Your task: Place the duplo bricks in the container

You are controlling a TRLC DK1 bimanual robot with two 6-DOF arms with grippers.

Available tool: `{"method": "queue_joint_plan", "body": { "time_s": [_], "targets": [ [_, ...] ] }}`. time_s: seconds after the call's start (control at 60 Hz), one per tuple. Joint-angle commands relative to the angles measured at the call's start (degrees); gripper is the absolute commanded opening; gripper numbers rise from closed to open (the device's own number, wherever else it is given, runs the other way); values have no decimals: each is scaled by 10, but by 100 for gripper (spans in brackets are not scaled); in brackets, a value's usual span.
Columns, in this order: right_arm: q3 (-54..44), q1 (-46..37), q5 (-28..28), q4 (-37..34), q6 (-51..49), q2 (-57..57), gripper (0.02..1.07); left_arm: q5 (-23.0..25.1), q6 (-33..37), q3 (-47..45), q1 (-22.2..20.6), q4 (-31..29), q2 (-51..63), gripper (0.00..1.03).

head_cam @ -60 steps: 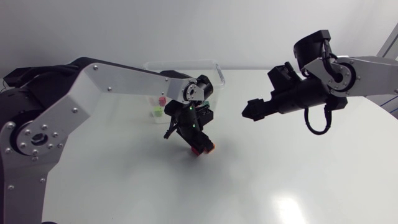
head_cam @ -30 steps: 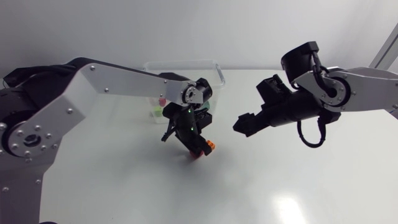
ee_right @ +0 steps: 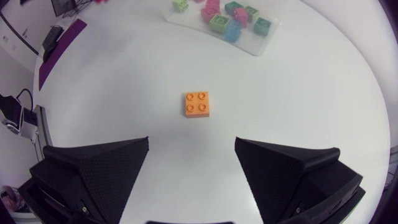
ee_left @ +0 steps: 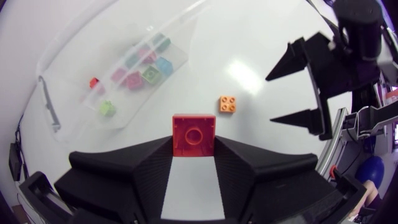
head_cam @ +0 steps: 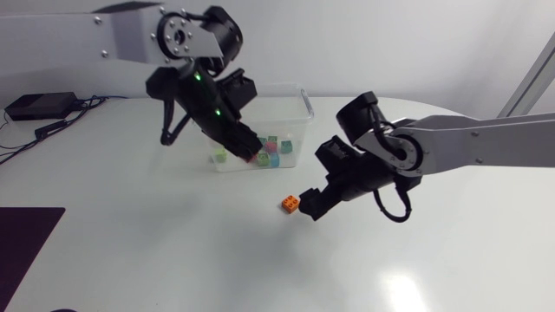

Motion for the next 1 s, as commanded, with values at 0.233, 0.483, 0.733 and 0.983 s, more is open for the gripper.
{"method": "queue_joint_plan", "body": {
  "time_s": [0.233, 0.483, 0.733, 0.983],
  "targets": [
    [90, 36, 42, -4, -6, 117, 102, 7, 22, 57, 82, 72, -6, 40],
    [146, 44, 67, -25, -11, 169, 102, 8, 26, 85, 108, 132, 45, 40],
    [182, 44, 75, -41, -18, 209, 102, 8, 29, 150, 125, 133, 122, 40],
    [190, 47, 75, -51, -21, 233, 102, 8, 30, 163, 138, 133, 147, 85]
  ]
}}
